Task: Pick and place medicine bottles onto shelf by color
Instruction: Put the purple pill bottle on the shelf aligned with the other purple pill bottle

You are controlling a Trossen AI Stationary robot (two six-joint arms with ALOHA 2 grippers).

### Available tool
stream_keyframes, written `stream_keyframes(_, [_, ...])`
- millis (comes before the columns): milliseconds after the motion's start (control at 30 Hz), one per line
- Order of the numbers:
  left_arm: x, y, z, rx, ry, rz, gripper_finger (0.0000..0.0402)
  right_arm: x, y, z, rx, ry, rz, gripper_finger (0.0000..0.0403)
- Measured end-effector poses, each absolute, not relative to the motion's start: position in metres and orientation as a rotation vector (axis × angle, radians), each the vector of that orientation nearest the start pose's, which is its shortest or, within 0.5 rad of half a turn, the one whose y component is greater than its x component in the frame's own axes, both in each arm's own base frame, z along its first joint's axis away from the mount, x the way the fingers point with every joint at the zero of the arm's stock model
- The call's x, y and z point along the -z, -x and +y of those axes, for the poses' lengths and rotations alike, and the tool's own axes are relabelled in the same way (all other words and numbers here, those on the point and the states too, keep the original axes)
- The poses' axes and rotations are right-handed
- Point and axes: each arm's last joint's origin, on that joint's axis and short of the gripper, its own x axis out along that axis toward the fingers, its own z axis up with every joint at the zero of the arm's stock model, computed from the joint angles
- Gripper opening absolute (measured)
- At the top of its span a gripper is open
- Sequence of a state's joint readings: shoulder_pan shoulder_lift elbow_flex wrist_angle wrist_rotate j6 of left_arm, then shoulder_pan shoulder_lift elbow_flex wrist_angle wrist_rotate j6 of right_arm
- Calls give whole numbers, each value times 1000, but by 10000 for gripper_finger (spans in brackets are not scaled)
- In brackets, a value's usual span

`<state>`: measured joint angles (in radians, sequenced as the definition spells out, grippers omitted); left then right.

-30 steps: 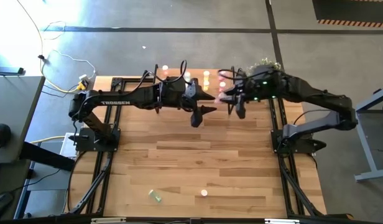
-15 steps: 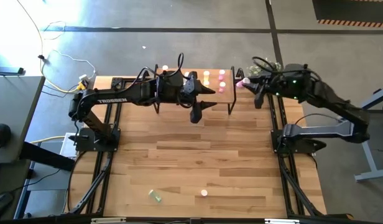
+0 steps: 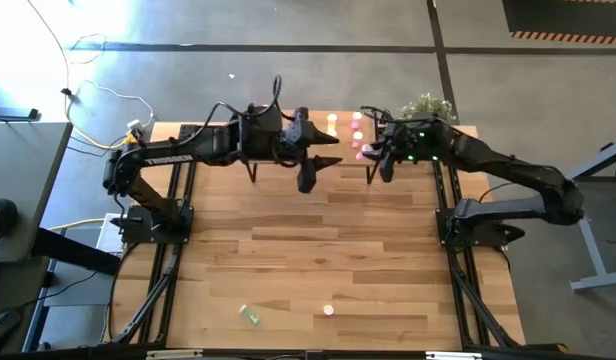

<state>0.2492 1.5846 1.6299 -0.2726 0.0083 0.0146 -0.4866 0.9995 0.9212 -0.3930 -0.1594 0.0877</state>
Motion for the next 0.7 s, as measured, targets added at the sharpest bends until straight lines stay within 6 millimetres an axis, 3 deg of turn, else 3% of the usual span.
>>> stream_keyframes(300, [-427, -333, 97, -279, 19, 211, 216, -306, -223, -117, 316, -156, 603, 103])
stream_keyframes(700, [-423, -332, 100, -324, 20, 258, 216, -291, -234, -125, 331, -100, 692, 103])
